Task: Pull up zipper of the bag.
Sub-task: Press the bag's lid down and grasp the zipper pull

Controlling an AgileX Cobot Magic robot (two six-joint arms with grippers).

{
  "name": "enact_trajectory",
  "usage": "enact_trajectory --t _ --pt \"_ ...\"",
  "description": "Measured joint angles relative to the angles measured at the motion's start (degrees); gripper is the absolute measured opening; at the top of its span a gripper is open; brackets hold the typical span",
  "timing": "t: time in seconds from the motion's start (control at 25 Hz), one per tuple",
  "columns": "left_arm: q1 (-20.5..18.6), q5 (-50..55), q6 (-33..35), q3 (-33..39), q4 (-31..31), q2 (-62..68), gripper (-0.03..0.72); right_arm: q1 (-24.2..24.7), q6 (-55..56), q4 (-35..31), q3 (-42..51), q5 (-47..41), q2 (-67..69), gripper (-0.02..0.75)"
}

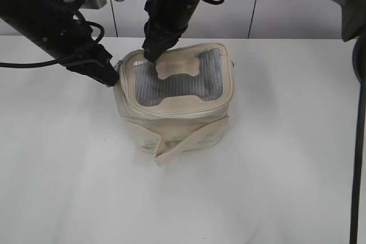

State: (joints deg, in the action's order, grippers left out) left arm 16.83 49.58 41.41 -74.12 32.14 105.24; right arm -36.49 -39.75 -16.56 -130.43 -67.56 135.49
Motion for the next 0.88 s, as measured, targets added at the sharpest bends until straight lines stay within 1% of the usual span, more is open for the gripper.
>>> enact_trajectory --t 0.36,0.52,0.76,0.88 --pt "-0.05 7.54 -0.78 -0.08 -1.77 -2.76 0.052 -0.18 0.36 -0.14 0.0 -0.62 -0.02 0.04" --pt "-0.05 11.58 -2.3 -0.08 -2.15 -2.83 0.051 -0.31 1.48 -0.16 0.0 -0.74 -0.09 0.04" --pt "0.02 14.8 -4.61 -0.08 -1.82 -3.2 0.051 -0.36 2.67 -0.2 0.0 -1.08 -0.2 0.04" --pt "0.98 16.12 -5.51 -0.08 -1.95 -3.56 0.051 -0.36 3.68 0.13 0.0 -1.14 -0.2 0.04"
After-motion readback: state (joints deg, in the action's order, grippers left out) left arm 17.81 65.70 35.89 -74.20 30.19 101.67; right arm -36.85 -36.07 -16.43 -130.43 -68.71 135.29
